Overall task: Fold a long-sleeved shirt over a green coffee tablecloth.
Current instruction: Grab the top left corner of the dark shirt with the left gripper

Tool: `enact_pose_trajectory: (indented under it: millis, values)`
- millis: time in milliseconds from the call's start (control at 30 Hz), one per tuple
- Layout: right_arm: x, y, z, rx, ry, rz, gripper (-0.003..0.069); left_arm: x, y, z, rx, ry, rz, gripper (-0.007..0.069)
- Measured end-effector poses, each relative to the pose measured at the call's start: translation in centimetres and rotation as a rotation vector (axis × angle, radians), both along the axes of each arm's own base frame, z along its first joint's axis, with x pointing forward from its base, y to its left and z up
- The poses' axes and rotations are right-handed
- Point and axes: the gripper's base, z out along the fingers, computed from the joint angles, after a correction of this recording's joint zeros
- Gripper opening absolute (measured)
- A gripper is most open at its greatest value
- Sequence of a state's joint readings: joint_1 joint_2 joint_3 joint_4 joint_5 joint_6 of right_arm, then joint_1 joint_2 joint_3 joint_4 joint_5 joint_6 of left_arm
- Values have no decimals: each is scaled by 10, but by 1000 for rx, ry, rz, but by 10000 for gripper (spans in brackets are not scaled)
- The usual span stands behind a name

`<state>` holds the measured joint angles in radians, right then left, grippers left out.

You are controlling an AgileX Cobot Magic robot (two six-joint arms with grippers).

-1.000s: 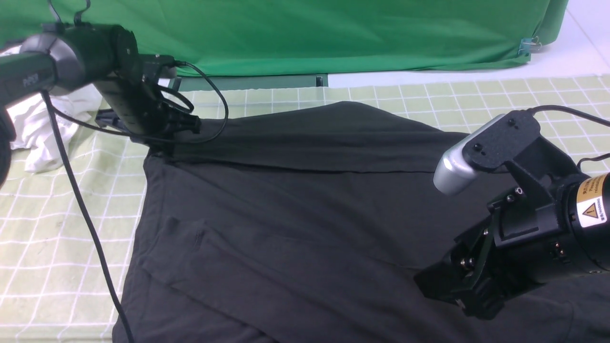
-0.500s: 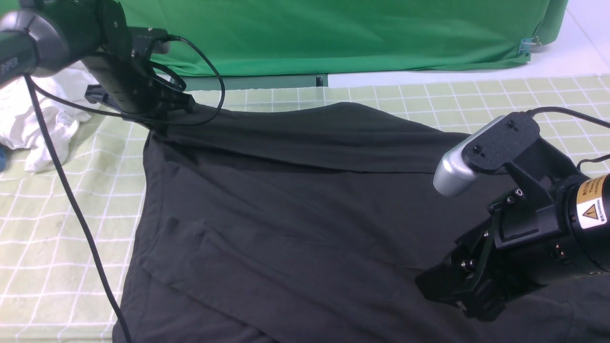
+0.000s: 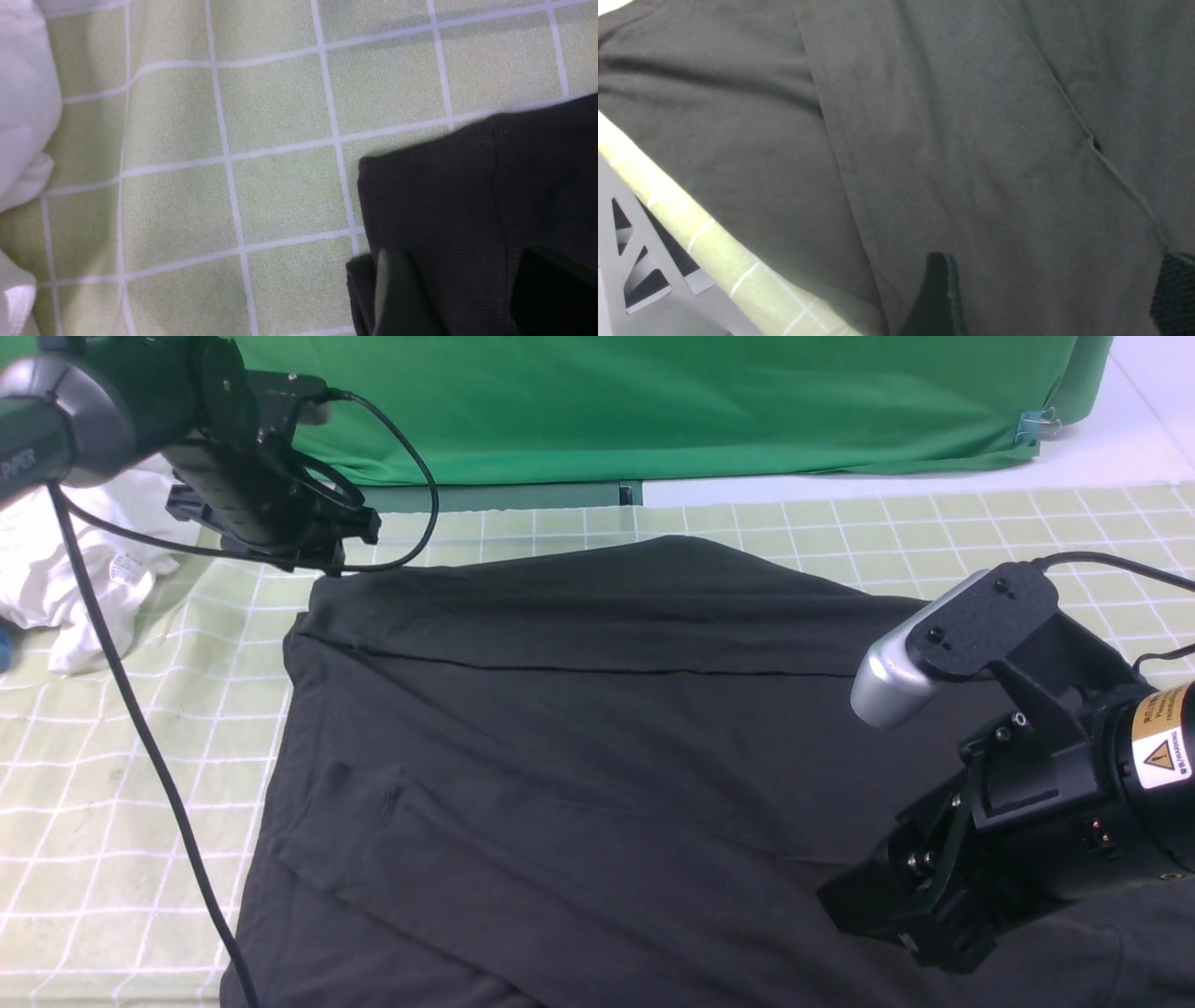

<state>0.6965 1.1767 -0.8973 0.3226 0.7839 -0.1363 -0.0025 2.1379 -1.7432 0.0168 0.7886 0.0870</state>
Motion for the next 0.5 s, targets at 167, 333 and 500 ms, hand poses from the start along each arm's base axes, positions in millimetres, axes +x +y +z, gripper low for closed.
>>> enact_pose_trajectory:
  millis: [167,333,500]
  values:
    - [0,0,0,-3,5,1,556,2,-1,-9,-16,14,5,384]
    - [-1,-1,-1,-8,12,3,556,4,-2,-35,-33,81,12,387]
    - [-1,-1,-1,-10,14,3,556,4,-3,-46,-45,113,30,386]
